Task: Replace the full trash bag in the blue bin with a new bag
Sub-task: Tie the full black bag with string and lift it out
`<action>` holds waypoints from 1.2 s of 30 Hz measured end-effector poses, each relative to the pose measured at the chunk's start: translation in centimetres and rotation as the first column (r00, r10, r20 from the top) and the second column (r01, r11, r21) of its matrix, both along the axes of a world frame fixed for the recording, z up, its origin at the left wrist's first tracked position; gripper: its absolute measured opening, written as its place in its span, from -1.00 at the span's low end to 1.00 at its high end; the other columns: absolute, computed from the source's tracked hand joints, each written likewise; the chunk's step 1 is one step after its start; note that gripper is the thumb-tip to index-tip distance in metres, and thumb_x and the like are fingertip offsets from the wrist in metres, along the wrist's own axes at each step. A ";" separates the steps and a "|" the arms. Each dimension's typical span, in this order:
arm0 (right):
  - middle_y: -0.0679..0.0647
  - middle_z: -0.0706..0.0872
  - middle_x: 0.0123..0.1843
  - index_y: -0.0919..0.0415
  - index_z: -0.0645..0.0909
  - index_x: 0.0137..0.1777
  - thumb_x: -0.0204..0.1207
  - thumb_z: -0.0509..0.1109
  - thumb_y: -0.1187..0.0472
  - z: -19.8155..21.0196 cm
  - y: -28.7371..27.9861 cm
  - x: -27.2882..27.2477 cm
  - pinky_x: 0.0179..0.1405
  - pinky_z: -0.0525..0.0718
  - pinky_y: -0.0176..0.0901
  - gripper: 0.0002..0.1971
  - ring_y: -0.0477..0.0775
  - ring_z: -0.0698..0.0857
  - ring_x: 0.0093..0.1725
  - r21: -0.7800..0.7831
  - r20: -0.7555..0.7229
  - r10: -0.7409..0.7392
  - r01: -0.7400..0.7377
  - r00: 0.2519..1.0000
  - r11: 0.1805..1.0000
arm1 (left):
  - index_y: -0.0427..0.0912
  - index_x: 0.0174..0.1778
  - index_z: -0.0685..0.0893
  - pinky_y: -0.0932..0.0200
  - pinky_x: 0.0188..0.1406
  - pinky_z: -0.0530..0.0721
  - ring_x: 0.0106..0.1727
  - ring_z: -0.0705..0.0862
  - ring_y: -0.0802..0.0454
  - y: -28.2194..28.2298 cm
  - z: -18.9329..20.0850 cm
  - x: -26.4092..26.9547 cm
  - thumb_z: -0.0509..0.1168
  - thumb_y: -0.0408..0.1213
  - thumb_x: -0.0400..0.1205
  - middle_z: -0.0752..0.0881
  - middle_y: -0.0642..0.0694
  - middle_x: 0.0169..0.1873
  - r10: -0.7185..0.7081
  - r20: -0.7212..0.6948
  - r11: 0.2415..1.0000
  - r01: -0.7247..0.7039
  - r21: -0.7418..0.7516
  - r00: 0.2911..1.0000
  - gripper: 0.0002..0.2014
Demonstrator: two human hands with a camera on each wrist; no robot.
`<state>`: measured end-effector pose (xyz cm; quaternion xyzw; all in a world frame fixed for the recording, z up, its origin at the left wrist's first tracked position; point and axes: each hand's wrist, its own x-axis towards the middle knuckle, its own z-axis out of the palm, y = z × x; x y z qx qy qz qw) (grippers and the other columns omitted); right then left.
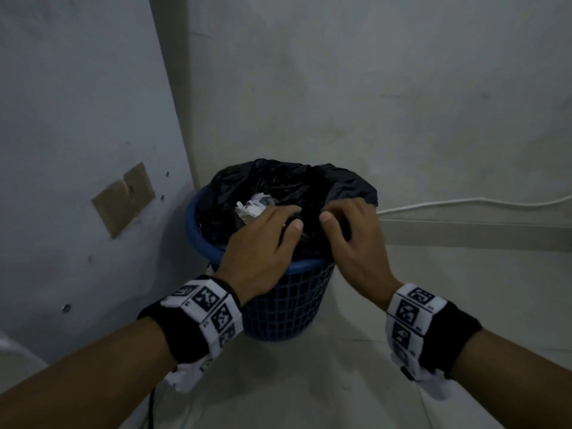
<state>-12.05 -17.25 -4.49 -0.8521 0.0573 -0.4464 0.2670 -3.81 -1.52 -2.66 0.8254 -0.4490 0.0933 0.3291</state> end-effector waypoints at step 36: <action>0.05 0.70 -0.15 0.08 0.52 0.01 0.67 -0.20 -0.28 -0.5 -0.8 2.6 0.34 0.44 0.15 -0.44 0.17 0.62 -0.07 -0.464 -0.390 -0.172 -0.032 0.905 0.885 | -0.18 0.13 0.63 -0.19 0.20 0.51 0.08 0.62 -0.26 7.0 -1.9 9.8 0.02 -0.11 0.68 0.66 -0.23 0.08 0.385 0.262 0.920 -0.390 -0.033 0.885 -0.66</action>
